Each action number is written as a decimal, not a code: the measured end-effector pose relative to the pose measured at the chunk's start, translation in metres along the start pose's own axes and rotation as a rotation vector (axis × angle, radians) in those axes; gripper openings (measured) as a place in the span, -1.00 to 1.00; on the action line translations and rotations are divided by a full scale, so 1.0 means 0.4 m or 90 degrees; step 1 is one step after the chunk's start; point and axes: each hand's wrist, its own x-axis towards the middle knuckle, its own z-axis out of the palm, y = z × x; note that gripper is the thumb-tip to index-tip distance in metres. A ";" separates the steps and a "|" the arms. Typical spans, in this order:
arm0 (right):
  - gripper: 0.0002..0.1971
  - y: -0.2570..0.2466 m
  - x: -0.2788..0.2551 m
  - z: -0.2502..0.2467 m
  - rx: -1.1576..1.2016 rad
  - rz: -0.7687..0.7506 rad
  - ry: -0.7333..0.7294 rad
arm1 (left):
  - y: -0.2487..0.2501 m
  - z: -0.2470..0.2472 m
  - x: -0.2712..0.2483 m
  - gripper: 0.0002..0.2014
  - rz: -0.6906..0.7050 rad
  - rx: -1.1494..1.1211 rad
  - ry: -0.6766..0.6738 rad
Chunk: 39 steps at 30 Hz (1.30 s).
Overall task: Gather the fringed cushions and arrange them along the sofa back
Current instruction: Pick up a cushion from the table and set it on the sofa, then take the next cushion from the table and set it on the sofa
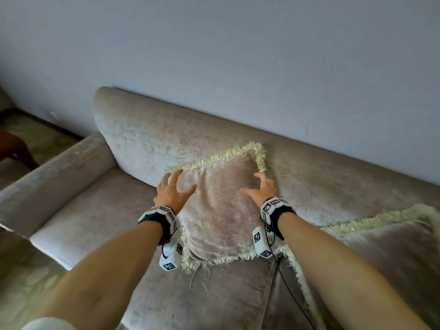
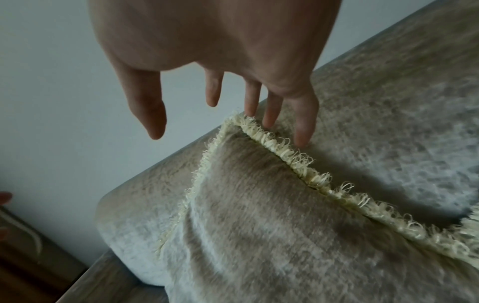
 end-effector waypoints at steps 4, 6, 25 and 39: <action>-0.25 -0.053 -0.024 0.053 -0.029 -0.041 -0.037 | -0.047 -0.059 -0.047 -0.32 -0.050 0.010 0.042; -0.26 -0.081 -0.031 0.084 -0.054 -0.062 -0.057 | -0.076 -0.088 -0.069 -0.33 -0.071 0.015 0.066; -0.24 -0.457 -0.396 0.744 -0.186 -0.255 -0.266 | -0.740 -0.546 -0.418 -0.18 -0.328 -0.061 0.223; -0.22 -0.672 -0.843 1.256 -0.319 -0.471 -0.490 | -1.127 -0.819 -0.887 -0.29 -0.575 -0.083 0.434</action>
